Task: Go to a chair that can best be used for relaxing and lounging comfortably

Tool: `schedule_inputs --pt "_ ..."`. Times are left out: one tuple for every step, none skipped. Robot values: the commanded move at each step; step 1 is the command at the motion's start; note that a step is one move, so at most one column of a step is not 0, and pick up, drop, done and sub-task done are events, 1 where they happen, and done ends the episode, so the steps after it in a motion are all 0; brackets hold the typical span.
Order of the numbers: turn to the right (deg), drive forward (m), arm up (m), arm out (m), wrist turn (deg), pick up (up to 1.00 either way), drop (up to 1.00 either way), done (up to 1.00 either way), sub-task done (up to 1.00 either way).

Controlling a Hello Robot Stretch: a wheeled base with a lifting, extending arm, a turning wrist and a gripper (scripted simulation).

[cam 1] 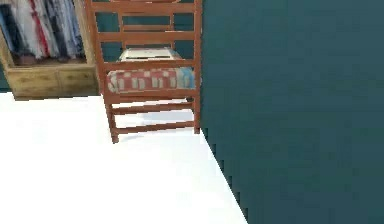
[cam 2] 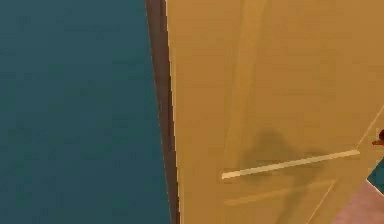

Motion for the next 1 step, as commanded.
schedule_inputs --pt "-45.0 0.0 0.0 0.0 0.0 0.0 0.0 0.0 0.0"
